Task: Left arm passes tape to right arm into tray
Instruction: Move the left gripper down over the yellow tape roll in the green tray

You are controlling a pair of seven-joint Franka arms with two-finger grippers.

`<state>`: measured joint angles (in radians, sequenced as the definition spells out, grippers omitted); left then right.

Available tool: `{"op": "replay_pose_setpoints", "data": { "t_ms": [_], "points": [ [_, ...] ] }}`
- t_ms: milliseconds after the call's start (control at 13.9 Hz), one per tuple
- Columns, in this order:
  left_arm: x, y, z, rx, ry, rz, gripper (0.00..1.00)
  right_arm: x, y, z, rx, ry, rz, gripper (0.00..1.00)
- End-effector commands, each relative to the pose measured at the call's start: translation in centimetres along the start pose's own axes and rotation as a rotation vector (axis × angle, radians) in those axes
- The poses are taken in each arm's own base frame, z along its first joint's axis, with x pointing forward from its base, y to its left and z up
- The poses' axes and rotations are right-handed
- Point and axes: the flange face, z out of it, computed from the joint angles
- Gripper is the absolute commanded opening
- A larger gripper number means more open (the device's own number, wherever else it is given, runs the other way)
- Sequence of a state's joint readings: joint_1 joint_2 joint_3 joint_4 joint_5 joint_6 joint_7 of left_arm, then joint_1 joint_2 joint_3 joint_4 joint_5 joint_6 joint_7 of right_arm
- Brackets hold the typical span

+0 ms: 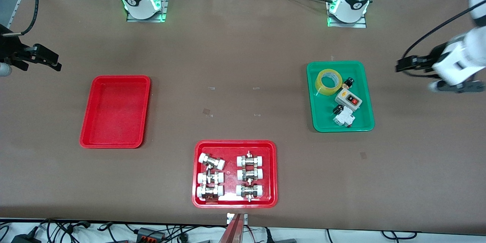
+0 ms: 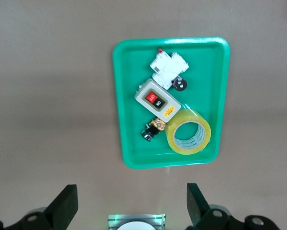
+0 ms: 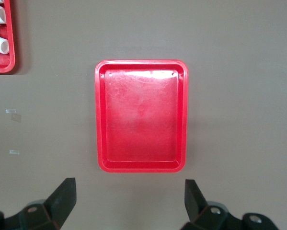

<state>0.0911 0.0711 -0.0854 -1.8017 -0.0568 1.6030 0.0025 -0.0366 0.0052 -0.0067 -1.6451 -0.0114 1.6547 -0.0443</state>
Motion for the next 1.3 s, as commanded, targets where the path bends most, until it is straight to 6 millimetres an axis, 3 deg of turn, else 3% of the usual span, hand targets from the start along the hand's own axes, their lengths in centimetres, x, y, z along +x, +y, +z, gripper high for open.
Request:
{"op": "replay_pose_setpoints", "data": {
  "t_ms": [0,216,505,649,793,866,1082,1226],
  "points": [
    [-1.6,2.4,7.3,-0.010,-0.016,-0.018,1.00,-0.2,-0.1,-0.1,-0.006,0.004,-0.010,1.00],
    [-2.8,3.7,16.1,0.009,-0.026,-0.073,1.00,-0.1,-0.1,0.5,-0.003,-0.015,-0.015,1.00],
    [-4.2,5.2,24.8,0.022,-0.022,-0.092,1.00,0.0,0.0,0.6,0.003,-0.014,-0.013,1.00],
    [-4.9,4.7,28.5,0.017,-0.012,-0.101,0.96,0.0,0.0,0.7,0.003,-0.018,-0.013,1.00],
    [-4.6,4.9,30.7,0.011,-0.016,-0.152,0.87,0.1,0.0,0.7,0.003,-0.017,-0.011,1.00],
    [-4.6,6.0,31.6,0.009,-0.015,-0.153,0.77,0.1,0.0,0.7,0.003,-0.017,-0.011,1.00],
    [-4.4,6.1,32.0,0.004,-0.013,-0.165,0.48,0.1,0.1,0.7,0.003,-0.012,-0.010,1.00],
    [-4.3,6.0,32.0,0.003,-0.014,-0.167,0.34,0.1,0.0,0.7,0.003,-0.014,-0.011,1.00]
  ]
}}
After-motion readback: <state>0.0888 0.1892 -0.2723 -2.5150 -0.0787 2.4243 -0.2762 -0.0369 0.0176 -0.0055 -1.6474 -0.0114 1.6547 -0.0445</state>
